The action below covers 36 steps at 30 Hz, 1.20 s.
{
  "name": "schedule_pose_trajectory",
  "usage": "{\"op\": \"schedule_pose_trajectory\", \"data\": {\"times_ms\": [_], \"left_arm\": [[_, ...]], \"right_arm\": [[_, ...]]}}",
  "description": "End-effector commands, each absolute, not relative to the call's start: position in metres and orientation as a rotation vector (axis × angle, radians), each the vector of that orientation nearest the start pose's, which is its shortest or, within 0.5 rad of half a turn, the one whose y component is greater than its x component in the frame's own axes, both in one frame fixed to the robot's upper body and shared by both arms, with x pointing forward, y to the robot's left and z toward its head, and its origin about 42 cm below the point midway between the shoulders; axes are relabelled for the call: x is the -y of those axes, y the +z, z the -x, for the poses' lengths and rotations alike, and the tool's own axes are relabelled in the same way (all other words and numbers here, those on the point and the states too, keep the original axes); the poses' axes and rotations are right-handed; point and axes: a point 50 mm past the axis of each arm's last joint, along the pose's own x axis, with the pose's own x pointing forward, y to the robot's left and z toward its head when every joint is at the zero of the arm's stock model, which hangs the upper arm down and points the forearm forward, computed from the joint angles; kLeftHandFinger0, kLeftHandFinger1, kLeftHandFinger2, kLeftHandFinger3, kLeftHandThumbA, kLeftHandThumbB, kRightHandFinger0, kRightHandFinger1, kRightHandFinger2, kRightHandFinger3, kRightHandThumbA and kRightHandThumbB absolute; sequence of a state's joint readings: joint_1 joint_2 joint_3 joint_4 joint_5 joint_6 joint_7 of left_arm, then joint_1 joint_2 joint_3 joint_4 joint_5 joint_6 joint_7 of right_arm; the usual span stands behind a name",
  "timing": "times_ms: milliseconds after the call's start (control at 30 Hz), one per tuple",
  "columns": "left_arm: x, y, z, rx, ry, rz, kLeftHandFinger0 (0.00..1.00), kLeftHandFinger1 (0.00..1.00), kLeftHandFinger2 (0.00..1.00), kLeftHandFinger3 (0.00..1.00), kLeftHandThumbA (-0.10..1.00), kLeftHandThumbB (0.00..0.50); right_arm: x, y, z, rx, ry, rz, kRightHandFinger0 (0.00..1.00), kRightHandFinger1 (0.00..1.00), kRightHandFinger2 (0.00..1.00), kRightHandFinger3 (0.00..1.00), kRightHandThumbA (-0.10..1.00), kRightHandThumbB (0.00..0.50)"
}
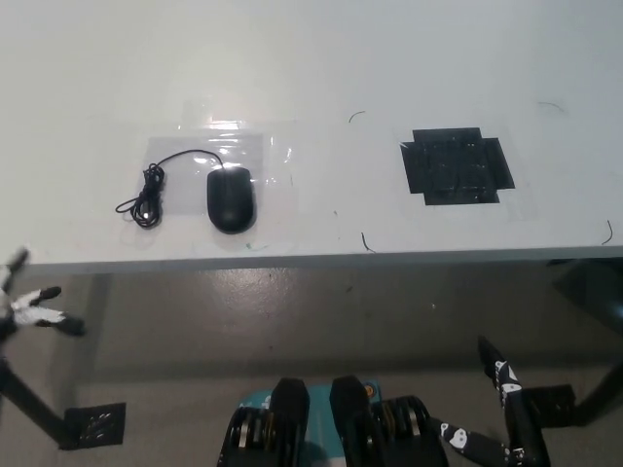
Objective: The robot uses left hand to click on the left button of the black mouse, which is placed on the left area of the table
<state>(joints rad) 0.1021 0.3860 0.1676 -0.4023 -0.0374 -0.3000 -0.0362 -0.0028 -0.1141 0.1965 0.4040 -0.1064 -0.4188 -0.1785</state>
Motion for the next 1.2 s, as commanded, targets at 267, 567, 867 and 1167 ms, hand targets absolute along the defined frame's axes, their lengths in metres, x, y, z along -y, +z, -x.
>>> {"op": "schedule_pose_trajectory", "data": {"times_ms": [267, 567, 867, 1167], "left_arm": [[-0.351, 0.363, -0.296, 0.628, -0.21, -0.481, 0.0, 0.0, 0.03, 1.0, 1.0, 0.373], [-0.358, 0.44, -0.391, 0.245, -0.564, -0.493, 0.09, 0.08, 0.31, 1.0, 1.0, 0.335], [-0.341, 0.474, -0.473, 0.017, -0.612, -0.688, 0.0, 0.0, 0.08, 1.0, 1.0, 0.427], [-0.308, 0.489, -0.516, -0.178, -0.614, -0.908, 0.0, 0.08, 0.44, 1.0, 1.0, 0.417]], "right_arm": [[0.224, 0.026, -0.264, 0.113, 0.036, 0.211, 1.0, 1.0, 1.0, 1.0, 1.0, 0.403], [0.223, 0.024, -0.262, 0.108, 0.043, 0.22, 1.0, 1.0, 1.0, 1.0, 1.0, 0.395], [0.225, 0.026, -0.263, 0.115, 0.045, 0.227, 1.0, 1.0, 1.0, 1.0, 1.0, 0.388], [0.226, 0.024, -0.258, 0.105, 0.042, 0.224, 1.0, 1.0, 1.0, 1.0, 1.0, 0.39]]}}
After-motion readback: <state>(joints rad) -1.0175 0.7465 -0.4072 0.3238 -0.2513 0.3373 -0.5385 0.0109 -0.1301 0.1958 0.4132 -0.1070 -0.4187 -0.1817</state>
